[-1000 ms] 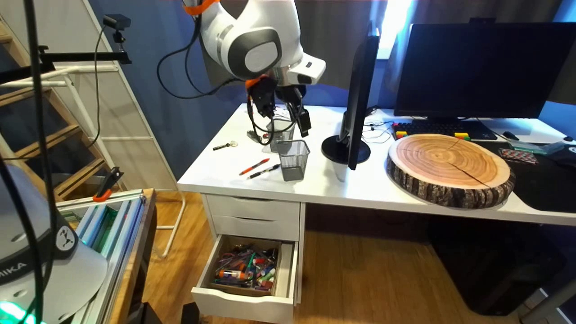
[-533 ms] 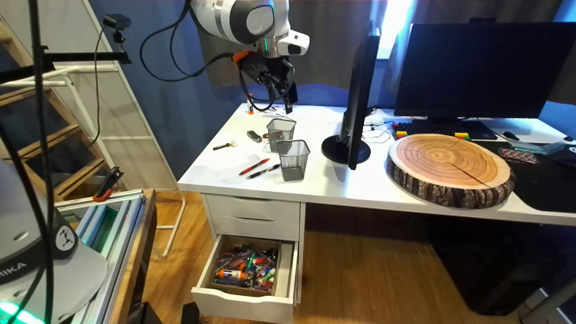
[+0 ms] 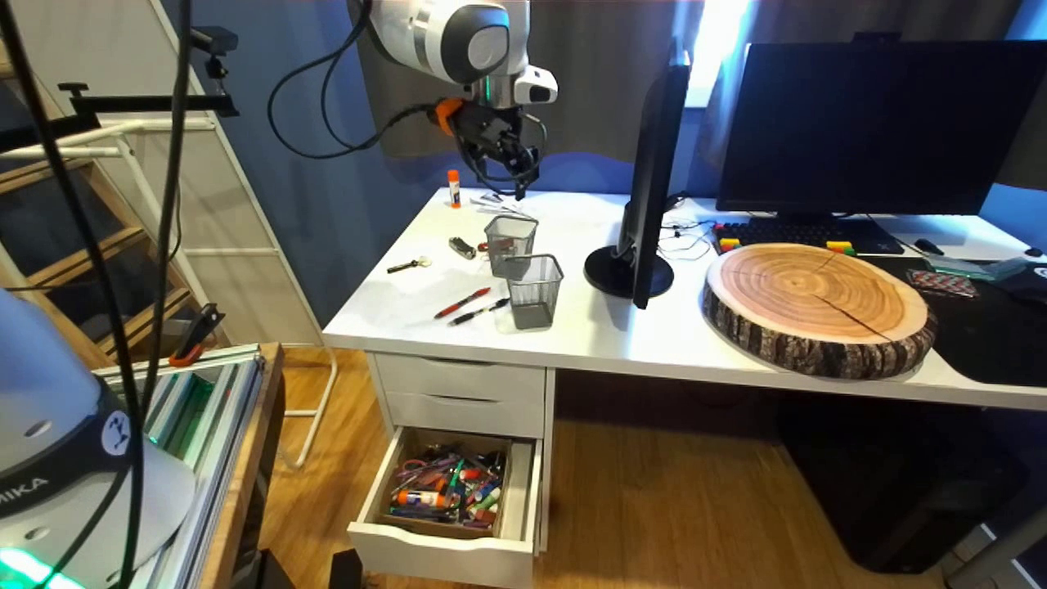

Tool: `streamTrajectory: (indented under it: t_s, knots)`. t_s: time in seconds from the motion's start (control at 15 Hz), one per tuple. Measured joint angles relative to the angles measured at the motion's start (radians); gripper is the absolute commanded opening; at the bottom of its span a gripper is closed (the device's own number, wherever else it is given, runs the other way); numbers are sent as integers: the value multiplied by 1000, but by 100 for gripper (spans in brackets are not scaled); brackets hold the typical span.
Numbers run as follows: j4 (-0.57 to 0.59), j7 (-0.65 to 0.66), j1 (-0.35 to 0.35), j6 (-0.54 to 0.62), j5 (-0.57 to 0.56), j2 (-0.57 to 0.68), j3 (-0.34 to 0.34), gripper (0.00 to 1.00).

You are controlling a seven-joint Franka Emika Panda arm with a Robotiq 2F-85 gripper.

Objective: Unstack the pen holders then restack them from left to right

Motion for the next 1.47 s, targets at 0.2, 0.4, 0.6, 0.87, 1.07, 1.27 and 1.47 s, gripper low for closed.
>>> streamTrajectory:
  t_s: [0.2,0.4,0.6,0.87,1.07,1.27,1.47]
  knots:
    - [56,-62,0,0,-35,74,-5,100]
    - [106,-106,-2,0,-68,131,-12,100]
    - [152,-144,-2,0,-81,177,-12,100]
    - [198,-183,-2,0,-97,229,-13,100]
    - [225,-189,-1,4,-121,264,-16,100]
    - [248,-187,7,15,-151,294,-30,100]
    - [270,-177,20,21,-171,314,-51,68]
